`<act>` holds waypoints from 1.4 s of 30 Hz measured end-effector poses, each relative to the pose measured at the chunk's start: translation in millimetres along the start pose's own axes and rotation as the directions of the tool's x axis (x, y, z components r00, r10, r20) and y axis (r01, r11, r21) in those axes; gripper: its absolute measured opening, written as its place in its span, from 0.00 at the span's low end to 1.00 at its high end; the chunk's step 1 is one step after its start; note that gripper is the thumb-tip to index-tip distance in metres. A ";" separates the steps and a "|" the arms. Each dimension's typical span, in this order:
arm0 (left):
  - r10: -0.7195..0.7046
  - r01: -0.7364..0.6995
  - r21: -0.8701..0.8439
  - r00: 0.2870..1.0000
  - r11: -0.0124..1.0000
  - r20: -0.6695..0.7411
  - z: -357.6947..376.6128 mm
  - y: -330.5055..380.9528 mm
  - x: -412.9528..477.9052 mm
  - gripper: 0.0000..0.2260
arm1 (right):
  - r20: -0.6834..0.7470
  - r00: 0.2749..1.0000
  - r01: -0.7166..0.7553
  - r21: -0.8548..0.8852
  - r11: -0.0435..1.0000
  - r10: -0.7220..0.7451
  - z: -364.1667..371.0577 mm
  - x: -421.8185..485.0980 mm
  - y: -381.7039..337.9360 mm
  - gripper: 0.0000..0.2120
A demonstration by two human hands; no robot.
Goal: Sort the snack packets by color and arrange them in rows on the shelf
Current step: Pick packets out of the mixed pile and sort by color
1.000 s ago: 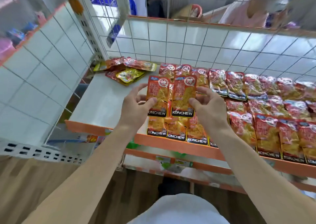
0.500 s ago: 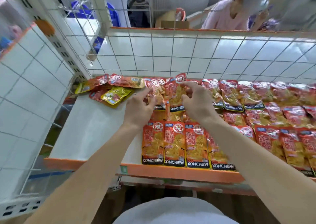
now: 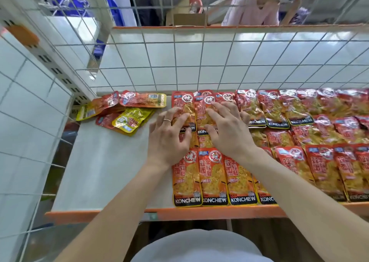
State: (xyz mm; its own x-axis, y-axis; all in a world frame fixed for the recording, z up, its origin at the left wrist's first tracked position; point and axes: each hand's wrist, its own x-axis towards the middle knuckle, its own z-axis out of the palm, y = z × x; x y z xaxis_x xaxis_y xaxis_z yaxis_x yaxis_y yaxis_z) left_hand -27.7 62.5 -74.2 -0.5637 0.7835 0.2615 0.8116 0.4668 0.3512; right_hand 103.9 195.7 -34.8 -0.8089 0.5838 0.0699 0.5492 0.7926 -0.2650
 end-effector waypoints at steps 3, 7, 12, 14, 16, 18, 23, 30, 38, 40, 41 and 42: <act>-0.026 0.025 0.005 1.000 1.000 0.015 0.6 2.2 1.9 0.22 | 0.020 1.000 -0.004 -0.026 1.000 0.005 1.6 2.9 -0.3 0.23; -0.032 0.032 0.038 0.999 0.999 0.015 3.1 2.9 3.8 0.24 | 0.030 0.999 -0.037 -0.006 0.999 0.037 1.1 12.3 -2.9 0.23; -0.043 0.040 0.068 0.998 0.997 0.043 2.0 4.4 3.9 0.26 | 0.050 0.997 -0.050 -0.019 0.999 0.051 5.3 11.3 -5.0 0.25; -0.047 0.044 0.065 0.997 0.997 0.057 2.0 4.0 4.1 0.27 | 0.060 0.998 -0.025 -0.026 0.999 0.026 5.4 8.4 -5.7 0.24; -0.051 0.047 0.066 0.997 0.997 0.065 1.6 4.3 4.6 0.27 | 0.082 0.997 0.009 -0.048 0.999 -0.005 4.7 8.2 -6.2 0.24; -0.055 0.050 0.065 0.996 0.997 0.071 1.2 4.7 5.3 0.27 | 0.091 0.996 0.016 -0.060 0.998 -0.010 3.9 10.7 -5.9 0.24; -0.037 0.035 0.064 0.998 0.997 0.044 1.7 2.9 3.8 0.25 | 0.107 0.994 0.013 -0.094 0.995 -0.003 7.3 14.8 -5.8 0.25; -0.042 0.038 0.080 0.998 0.996 0.050 2.7 4.4 4.8 0.25 | 0.070 0.997 0.002 -0.134 0.991 0.007 22.7 6.3 -6.9 0.27; -0.039 0.036 0.077 0.998 0.996 0.041 5.6 3.6 5.1 0.25 | 0.073 0.997 0.010 -0.180 0.984 0.003 26.3 6.0 -5.1 0.29; -0.044 0.041 0.074 0.998 0.996 0.042 4.6 4.0 5.1 0.25 | 0.079 0.997 0.008 -0.178 0.984 0.006 26.5 6.3 -4.4 0.29; -0.045 0.042 0.072 0.998 0.997 0.044 4.1 4.3 5.3 0.25 | 0.078 0.997 0.005 -0.178 0.984 0.009 26.6 6.5 -4.0 0.29; -0.045 0.042 0.069 0.998 0.997 0.046 3.7 4.7 5.5 0.25 | 0.076 0.997 0.005 -0.179 0.984 0.009 26.8 6.7 -3.6 0.29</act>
State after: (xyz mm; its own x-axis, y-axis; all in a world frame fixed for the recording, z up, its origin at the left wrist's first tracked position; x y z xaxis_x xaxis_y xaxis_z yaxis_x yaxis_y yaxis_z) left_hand -26.4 70.4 -74.4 -0.5921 0.7796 0.2042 0.7960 0.5263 0.2988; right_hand 90.9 192.0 -59.2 -0.8177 0.5756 -0.0053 0.5738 0.8142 -0.0882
